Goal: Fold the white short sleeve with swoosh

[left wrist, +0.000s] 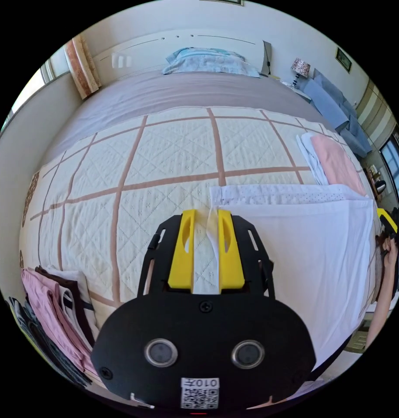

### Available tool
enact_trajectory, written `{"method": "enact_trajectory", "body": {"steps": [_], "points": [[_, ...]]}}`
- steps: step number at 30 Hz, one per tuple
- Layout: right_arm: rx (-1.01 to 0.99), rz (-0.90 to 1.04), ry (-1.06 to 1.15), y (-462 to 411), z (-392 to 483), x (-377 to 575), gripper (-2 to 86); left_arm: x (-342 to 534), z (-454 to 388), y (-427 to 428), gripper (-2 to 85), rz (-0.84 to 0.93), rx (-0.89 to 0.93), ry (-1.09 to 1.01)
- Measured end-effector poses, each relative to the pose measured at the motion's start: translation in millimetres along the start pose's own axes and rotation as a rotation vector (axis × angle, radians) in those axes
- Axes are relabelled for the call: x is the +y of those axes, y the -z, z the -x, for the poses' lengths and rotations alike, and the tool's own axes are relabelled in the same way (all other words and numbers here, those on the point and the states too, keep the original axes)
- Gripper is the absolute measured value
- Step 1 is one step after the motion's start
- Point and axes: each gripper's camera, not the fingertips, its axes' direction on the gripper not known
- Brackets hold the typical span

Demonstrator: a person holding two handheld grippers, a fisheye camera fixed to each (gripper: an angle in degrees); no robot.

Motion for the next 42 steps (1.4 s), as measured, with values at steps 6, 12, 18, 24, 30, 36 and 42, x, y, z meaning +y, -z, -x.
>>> {"method": "enact_trajectory", "body": {"steps": [6, 12, 18, 24, 30, 36, 42], "points": [[-0.061, -0.135, 0.067, 123, 49, 116, 2.9, 129, -13, 156, 3.2, -0.547, -0.051, -0.036], [-0.334, -0.066, 0.215, 170, 135, 252, 2.6, 324, 11, 296, 0.7, -0.732, -0.006, -0.133], [-0.341, 0.143, 0.193, 132, 196, 284, 2.3, 493, 104, 359, 1.0, -0.612, -0.067, 0.118], [-0.213, 0.171, 0.167, 148, 213, 275, 2.1, 631, 204, 361, 4.2, -0.539, 0.137, 0.501], [-0.140, -0.012, 0.158, 224, 240, 293, 2.3, 719, 210, 327, 7.1, -0.519, 0.302, 0.656], [-0.101, -0.061, 0.092, 262, 243, 332, 2.4, 730, 200, 309, 7.7, -0.452, 0.335, 0.664], [-0.104, -0.098, -0.009, 285, 230, 376, 2.5, 733, 168, 302, 2.5, -0.442, 0.398, 0.656]]}}
